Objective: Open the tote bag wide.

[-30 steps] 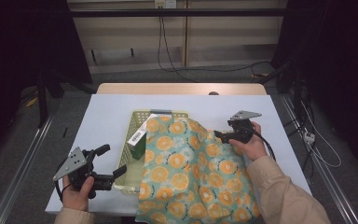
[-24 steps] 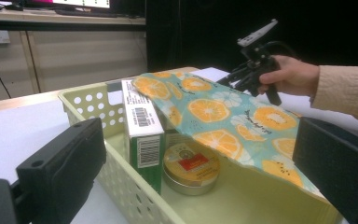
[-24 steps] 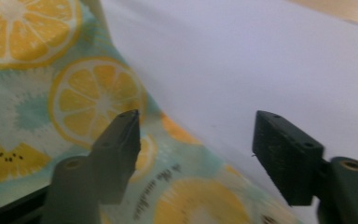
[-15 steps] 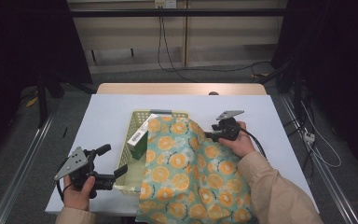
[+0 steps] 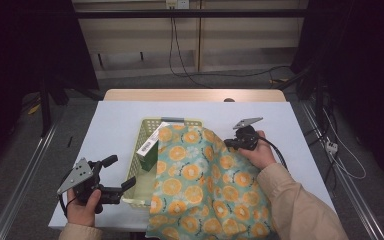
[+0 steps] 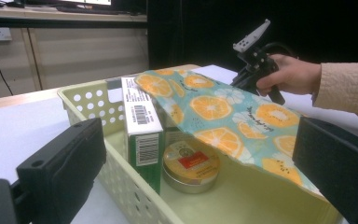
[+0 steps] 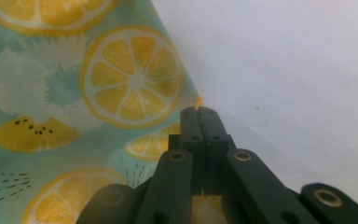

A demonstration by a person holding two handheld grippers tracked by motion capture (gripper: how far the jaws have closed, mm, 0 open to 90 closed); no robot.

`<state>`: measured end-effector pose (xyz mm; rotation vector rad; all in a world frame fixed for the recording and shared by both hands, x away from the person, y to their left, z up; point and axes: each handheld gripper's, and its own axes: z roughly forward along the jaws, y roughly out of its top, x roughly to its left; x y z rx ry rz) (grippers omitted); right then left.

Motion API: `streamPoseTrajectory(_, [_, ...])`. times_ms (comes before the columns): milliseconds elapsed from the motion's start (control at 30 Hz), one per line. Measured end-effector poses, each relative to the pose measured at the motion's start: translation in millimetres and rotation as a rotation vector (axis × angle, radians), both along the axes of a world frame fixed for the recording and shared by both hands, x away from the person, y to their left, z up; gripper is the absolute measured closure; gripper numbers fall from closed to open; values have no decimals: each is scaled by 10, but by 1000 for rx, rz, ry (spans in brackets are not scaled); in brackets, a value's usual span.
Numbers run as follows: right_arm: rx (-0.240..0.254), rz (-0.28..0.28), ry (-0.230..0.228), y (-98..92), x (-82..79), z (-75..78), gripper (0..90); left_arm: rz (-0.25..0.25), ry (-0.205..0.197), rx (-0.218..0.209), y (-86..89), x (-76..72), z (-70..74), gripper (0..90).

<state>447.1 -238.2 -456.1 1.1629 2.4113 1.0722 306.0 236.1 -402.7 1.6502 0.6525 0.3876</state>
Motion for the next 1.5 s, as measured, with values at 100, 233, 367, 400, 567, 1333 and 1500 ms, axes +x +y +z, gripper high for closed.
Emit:
streamPoseTrajectory(100, [18,-34,-10,-68,23,43,900,-2,1,-1,1,-1,0,25])
streamPoseTrajectory(233, [18,-80,-39,-187,76,140,900,-2,1,-7,-2,1,10,25])
streamPoseTrajectory(367, [14,-119,-53,-275,142,183,900,-4,3,2,-8,2,7,25])
streamPoseTrajectory(400, [16,-127,-58,-294,157,194,900,-5,3,2,-9,0,6,25])
streamPoseTrajectory(567, [19,-169,-83,-422,285,284,900,-4,9,-1,-18,3,2,25])
streamPoseTrajectory(1333, [-41,-413,-101,-1271,706,381,538,1,23,0,-3,55,-6,25])
streamPoseTrajectory(1500, [-30,-325,-95,-1010,501,401,377,-5,22,-4,-27,61,-7,25])
